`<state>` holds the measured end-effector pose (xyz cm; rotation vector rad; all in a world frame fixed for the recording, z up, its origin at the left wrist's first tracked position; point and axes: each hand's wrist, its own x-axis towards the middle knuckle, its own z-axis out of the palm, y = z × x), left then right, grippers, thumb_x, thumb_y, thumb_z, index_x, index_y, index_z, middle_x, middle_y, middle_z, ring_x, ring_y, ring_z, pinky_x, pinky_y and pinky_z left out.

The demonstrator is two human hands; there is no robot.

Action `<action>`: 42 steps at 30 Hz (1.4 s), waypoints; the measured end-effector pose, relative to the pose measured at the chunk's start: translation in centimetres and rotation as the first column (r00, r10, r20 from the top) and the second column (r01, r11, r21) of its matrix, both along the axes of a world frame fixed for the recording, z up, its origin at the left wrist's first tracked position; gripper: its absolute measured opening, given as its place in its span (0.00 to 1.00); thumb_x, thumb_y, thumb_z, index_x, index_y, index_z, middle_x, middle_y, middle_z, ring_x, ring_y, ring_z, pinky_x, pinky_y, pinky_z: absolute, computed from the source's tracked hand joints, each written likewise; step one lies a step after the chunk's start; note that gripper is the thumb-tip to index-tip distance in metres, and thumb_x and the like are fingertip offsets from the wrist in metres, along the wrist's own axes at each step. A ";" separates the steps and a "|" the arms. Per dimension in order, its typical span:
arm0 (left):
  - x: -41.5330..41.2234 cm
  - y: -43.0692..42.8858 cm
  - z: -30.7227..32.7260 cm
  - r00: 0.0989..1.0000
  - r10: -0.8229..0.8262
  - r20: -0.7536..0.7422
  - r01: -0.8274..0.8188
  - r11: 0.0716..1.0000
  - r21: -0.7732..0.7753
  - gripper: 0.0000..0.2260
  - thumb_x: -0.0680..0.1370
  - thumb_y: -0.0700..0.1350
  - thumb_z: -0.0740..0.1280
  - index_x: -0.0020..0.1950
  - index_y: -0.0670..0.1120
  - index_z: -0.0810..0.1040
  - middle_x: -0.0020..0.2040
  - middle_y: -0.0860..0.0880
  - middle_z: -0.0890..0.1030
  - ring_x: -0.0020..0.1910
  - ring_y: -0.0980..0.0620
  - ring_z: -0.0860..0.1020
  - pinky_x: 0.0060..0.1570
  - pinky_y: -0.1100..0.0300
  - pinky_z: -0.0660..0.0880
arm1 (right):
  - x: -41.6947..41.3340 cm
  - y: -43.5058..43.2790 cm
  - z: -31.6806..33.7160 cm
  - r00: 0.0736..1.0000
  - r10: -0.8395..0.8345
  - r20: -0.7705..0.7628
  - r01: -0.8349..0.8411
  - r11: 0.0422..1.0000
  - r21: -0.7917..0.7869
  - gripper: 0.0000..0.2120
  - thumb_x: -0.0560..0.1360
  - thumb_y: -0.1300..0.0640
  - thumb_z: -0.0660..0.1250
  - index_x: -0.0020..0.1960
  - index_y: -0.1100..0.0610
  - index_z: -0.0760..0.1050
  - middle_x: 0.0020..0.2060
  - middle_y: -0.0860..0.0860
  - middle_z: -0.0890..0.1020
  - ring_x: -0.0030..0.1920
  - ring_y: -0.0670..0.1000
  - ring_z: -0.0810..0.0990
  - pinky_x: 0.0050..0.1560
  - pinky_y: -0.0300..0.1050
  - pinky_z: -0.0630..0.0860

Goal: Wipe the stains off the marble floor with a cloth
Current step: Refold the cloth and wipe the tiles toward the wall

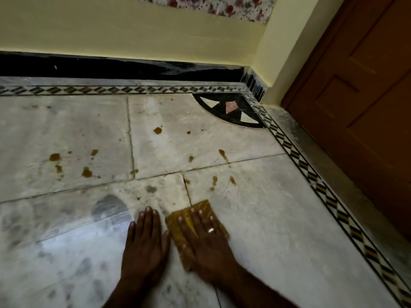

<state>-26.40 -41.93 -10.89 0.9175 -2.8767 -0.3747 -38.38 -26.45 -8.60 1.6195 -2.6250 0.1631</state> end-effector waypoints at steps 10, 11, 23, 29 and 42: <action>-3.0 3.9 0.9 0.991 -0.135 -0.010 0.135 0.991 -0.010 0.34 0.84 0.60 0.42 0.75 0.38 0.69 0.76 0.39 0.69 0.76 0.44 0.66 0.75 0.52 0.48 | -8.1 6.8 0.1 0.948 -0.312 0.057 0.305 0.946 0.114 0.29 0.84 0.43 0.47 0.82 0.52 0.59 0.79 0.60 0.65 0.79 0.65 0.62 0.75 0.60 0.56; -3.8 4.1 1.0 0.990 -0.143 -0.016 0.143 0.990 -0.007 0.33 0.84 0.60 0.42 0.75 0.38 0.70 0.76 0.40 0.70 0.76 0.43 0.66 0.75 0.52 0.48 | -8.7 5.3 0.3 0.933 -0.352 0.078 0.343 0.933 0.105 0.30 0.82 0.42 0.49 0.82 0.51 0.58 0.78 0.59 0.66 0.78 0.64 0.65 0.77 0.59 0.54; -10.4 4.1 0.1 0.971 -0.229 -0.064 0.224 0.972 -0.071 0.30 0.84 0.57 0.46 0.77 0.38 0.66 0.78 0.39 0.66 0.76 0.42 0.67 0.74 0.48 0.56 | -12.5 8.5 -0.9 0.941 -0.331 0.069 0.328 0.944 0.046 0.33 0.81 0.44 0.51 0.84 0.49 0.48 0.80 0.58 0.62 0.79 0.61 0.58 0.76 0.58 0.57; -10.4 3.8 -0.1 0.974 -0.205 -0.098 0.196 0.977 -0.088 0.30 0.82 0.57 0.53 0.78 0.39 0.65 0.79 0.40 0.65 0.77 0.44 0.65 0.74 0.47 0.57 | -18.4 1.6 -1.0 0.886 -0.448 0.119 0.395 0.864 0.311 0.43 0.69 0.37 0.27 0.83 0.49 0.35 0.83 0.54 0.41 0.82 0.62 0.39 0.79 0.64 0.38; -9.2 -1.8 -0.3 0.985 -0.133 -0.107 0.122 0.987 -0.106 0.32 0.85 0.57 0.45 0.76 0.35 0.68 0.77 0.36 0.67 0.76 0.39 0.67 0.76 0.47 0.54 | -10.8 -7.7 2.1 0.923 -0.284 0.261 0.218 0.942 0.253 0.45 0.67 0.35 0.27 0.83 0.45 0.36 0.83 0.55 0.42 0.83 0.59 0.40 0.80 0.61 0.38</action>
